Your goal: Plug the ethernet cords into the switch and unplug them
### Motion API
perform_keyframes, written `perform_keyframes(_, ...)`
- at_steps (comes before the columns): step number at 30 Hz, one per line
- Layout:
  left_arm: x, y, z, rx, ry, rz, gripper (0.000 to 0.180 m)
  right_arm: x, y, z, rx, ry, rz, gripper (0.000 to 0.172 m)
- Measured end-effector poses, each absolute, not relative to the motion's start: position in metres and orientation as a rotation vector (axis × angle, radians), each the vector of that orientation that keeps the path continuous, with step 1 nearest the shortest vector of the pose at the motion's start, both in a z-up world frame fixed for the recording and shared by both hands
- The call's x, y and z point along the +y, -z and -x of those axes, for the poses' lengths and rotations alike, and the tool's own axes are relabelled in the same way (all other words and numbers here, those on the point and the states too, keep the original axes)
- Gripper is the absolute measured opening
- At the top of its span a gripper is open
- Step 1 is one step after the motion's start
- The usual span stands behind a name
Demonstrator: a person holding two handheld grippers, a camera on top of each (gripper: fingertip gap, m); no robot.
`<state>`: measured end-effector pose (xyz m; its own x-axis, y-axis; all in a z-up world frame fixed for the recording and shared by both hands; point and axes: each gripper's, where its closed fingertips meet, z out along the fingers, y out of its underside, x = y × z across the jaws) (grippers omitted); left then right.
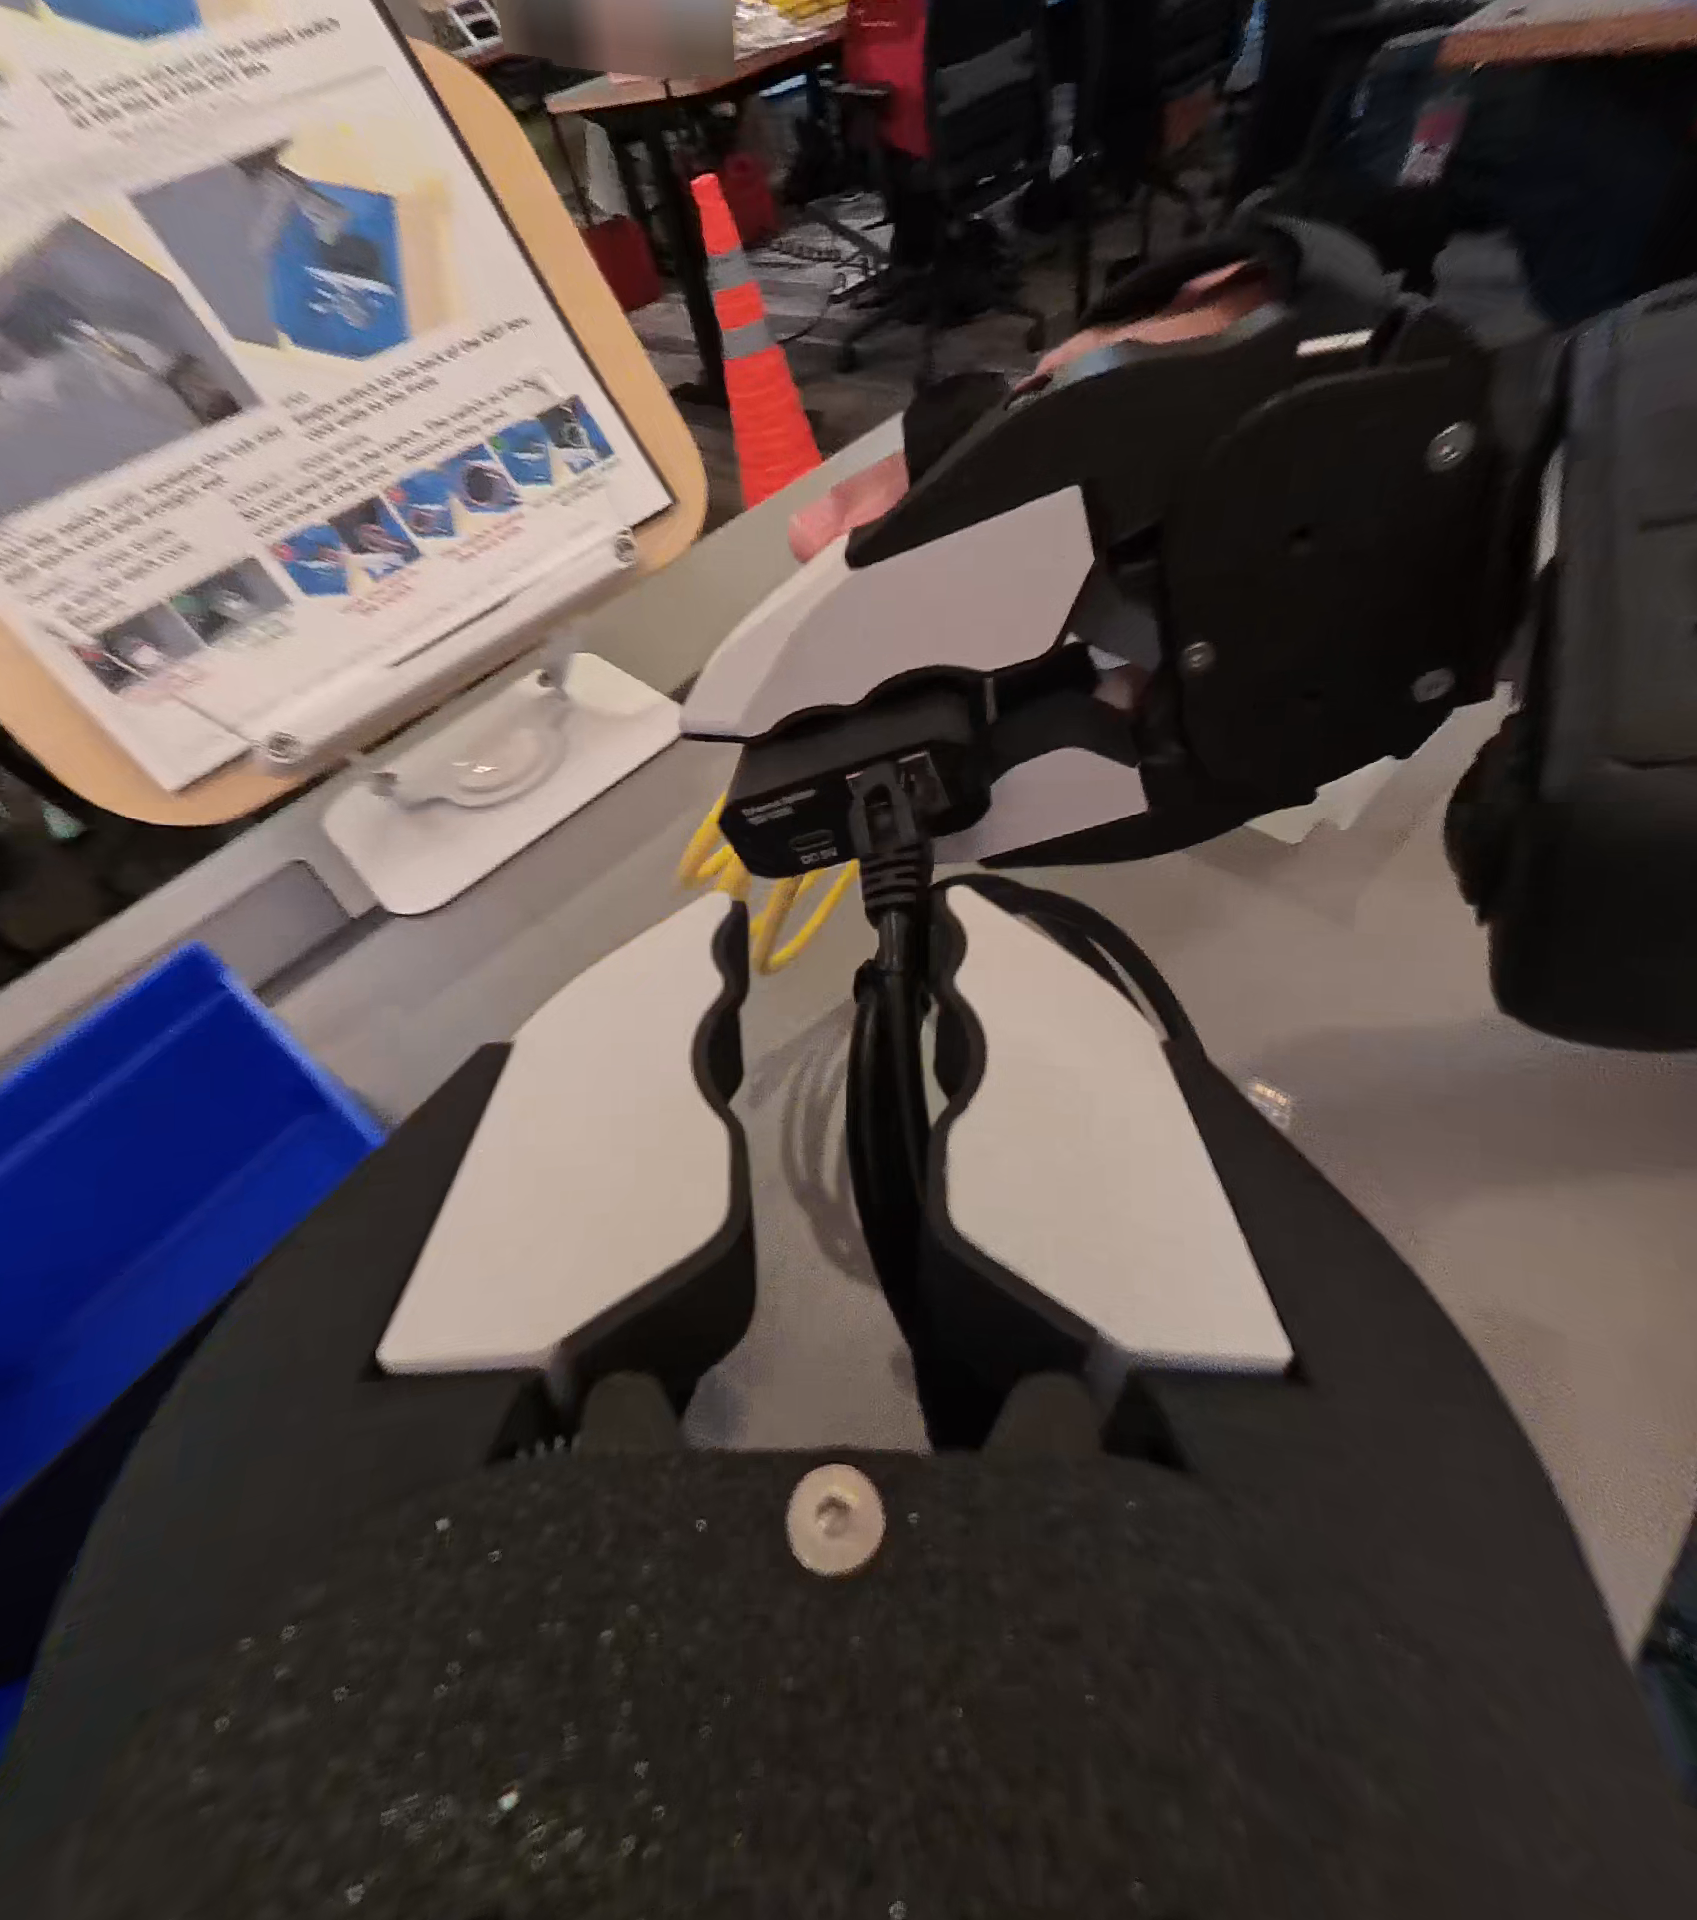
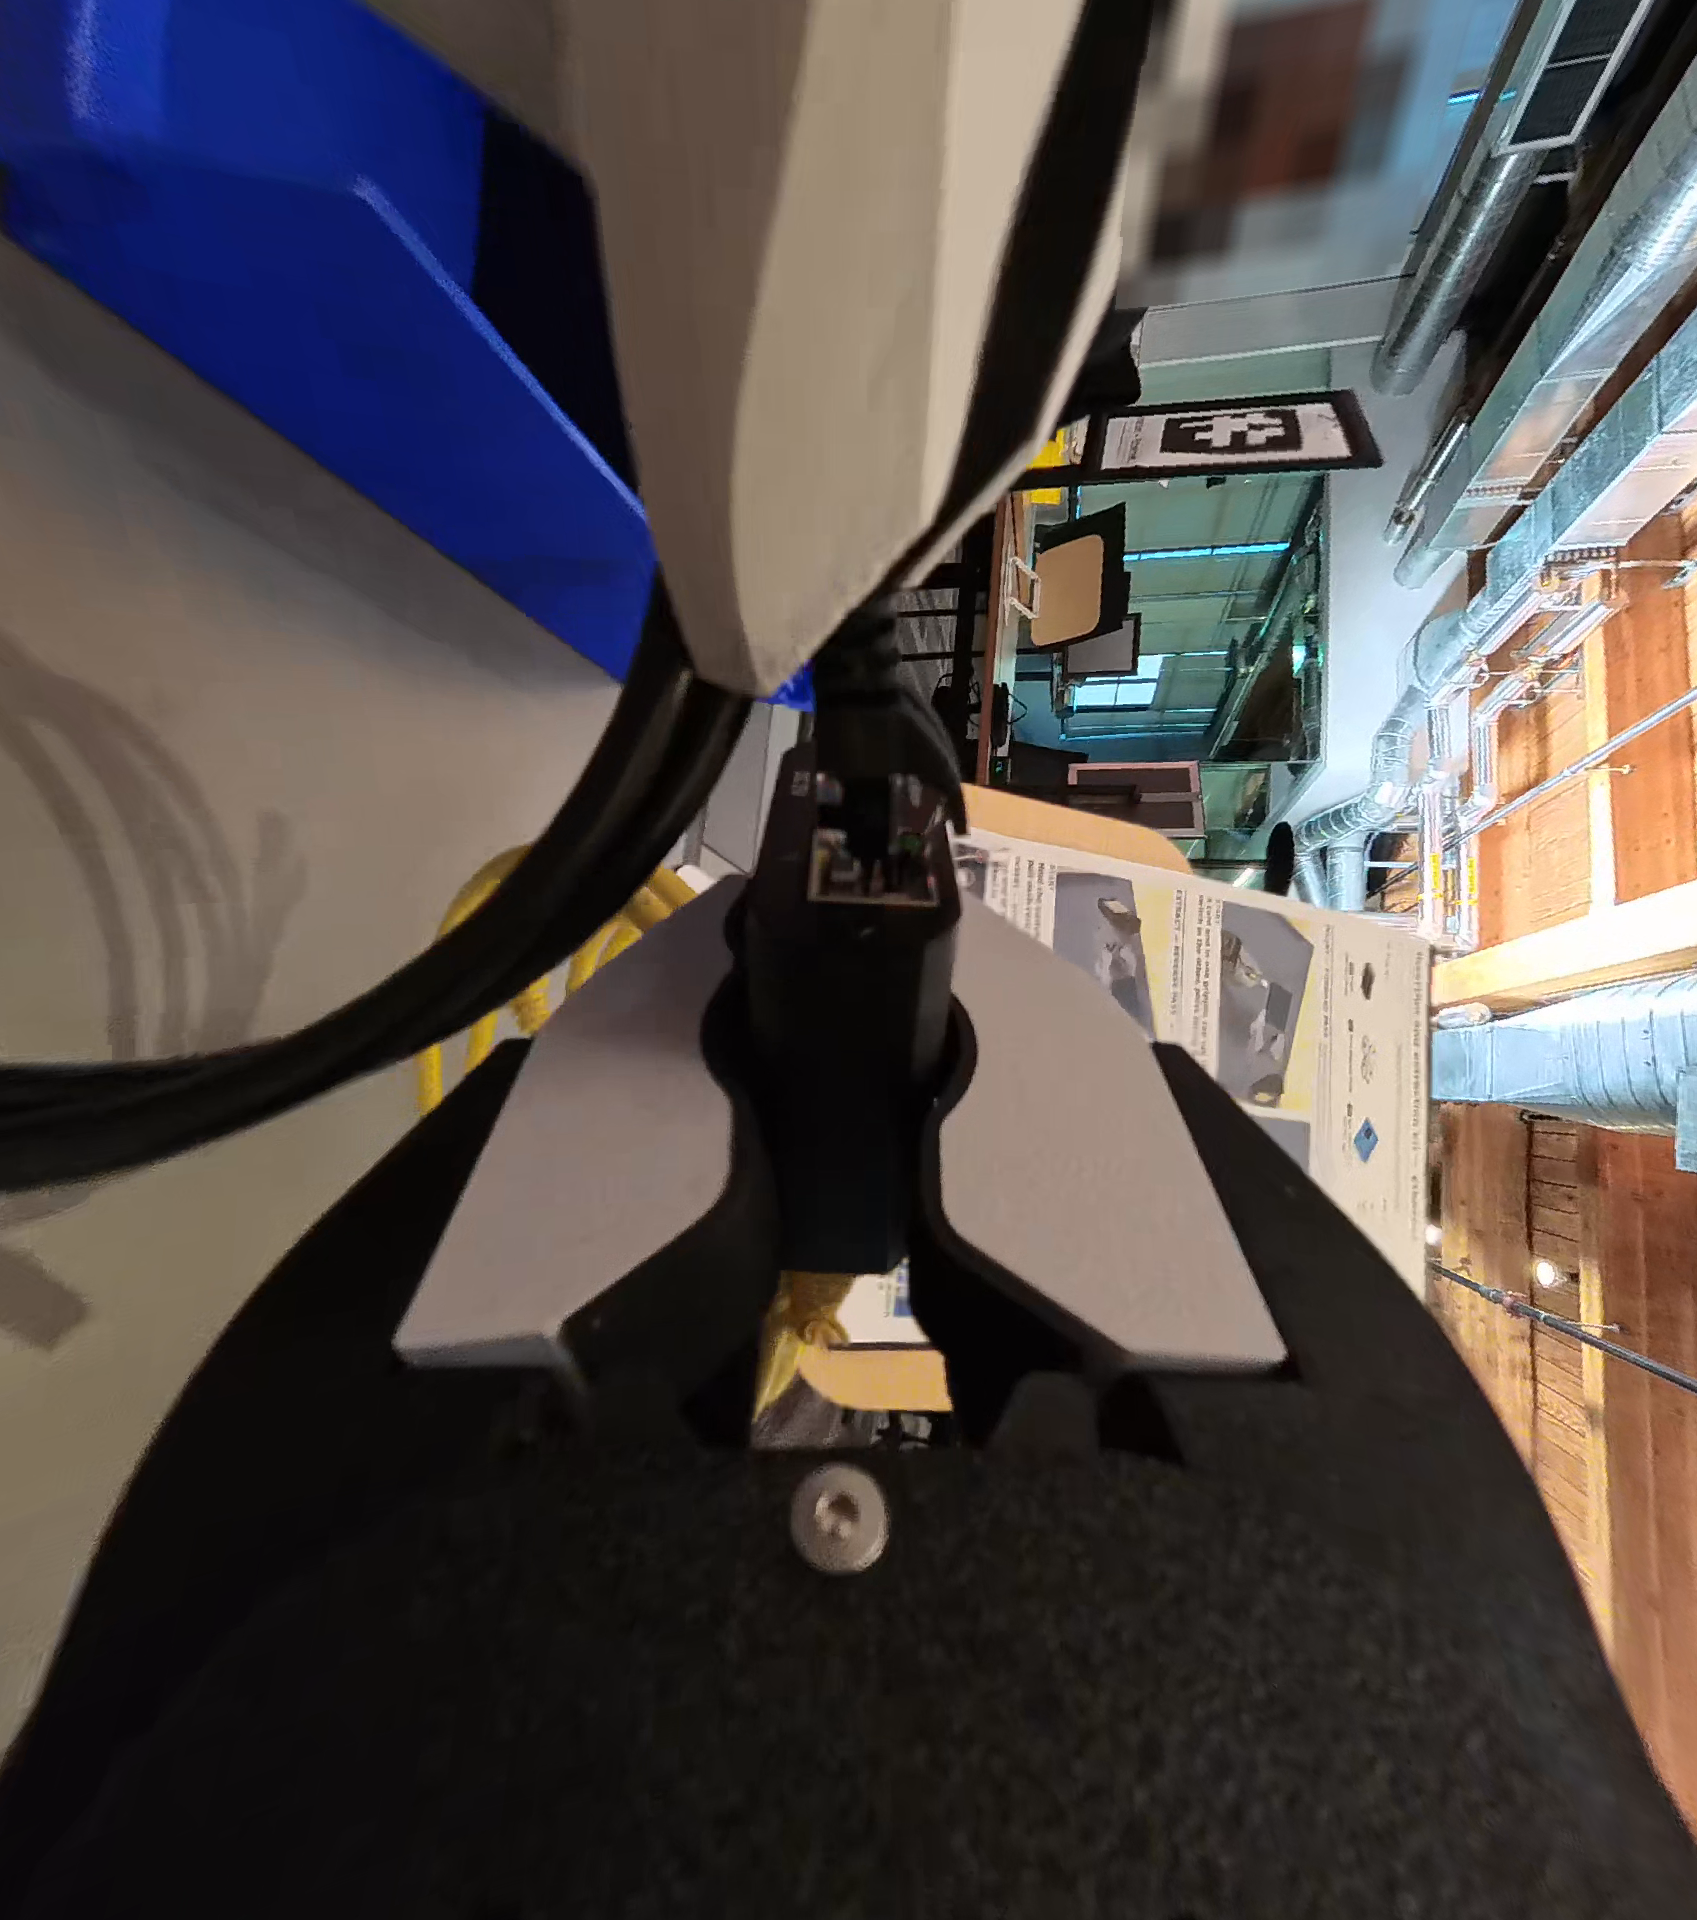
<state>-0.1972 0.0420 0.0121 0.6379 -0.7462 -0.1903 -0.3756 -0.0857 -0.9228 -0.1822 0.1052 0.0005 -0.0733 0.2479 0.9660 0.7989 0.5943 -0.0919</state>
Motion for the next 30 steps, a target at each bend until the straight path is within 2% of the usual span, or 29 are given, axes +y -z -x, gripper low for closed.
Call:
perform_keyframes(3, 0.039, -0.019, 0.202, 0.954, 0.431, 1.680, 0.031, 0.106, -0.008, 0.190, -1.632, 0.564, 0.861, 0.026)
perform_keyframes(7, 0.007, -0.048, 0.201, 1.055, 0.818, 1.522, 0.031, 0.107, -0.016, 0.194, -1.621, 0.504, 0.838, 0.026)
perform_keyframes(10, 0.000, -0.079, 0.219, 1.115, 0.948, 1.210, 0.040, 0.107, -0.021, 0.190, -1.612, 0.461, 0.828, 0.026)
perform_keyframes(11, 0.003, -0.084, 0.226, 1.120, 0.933, 1.116, 0.043, 0.108, -0.022, 0.188, -1.602, 0.444, 0.835, 0.026)
perform_keyframes(16, 0.038, -0.058, 0.224, 1.280, 0.801, 1.056, 0.029, 0.113, -0.025, 0.179, -1.559, 0.358, 0.876, 0.026)
perform_keyframes(24, 0.053, -0.053, 0.168, 1.487, 0.653, 0.810, 0.028, 0.105, -0.024, 0.183, -1.528, 0.114, 0.923, 0.026)
perform_keyframes(30, 0.058, -0.049, 0.147, 1.555, 0.658, 0.751, 0.020, 0.112, -0.020, 0.178, -1.528, 0.098, 0.929, 0.025)
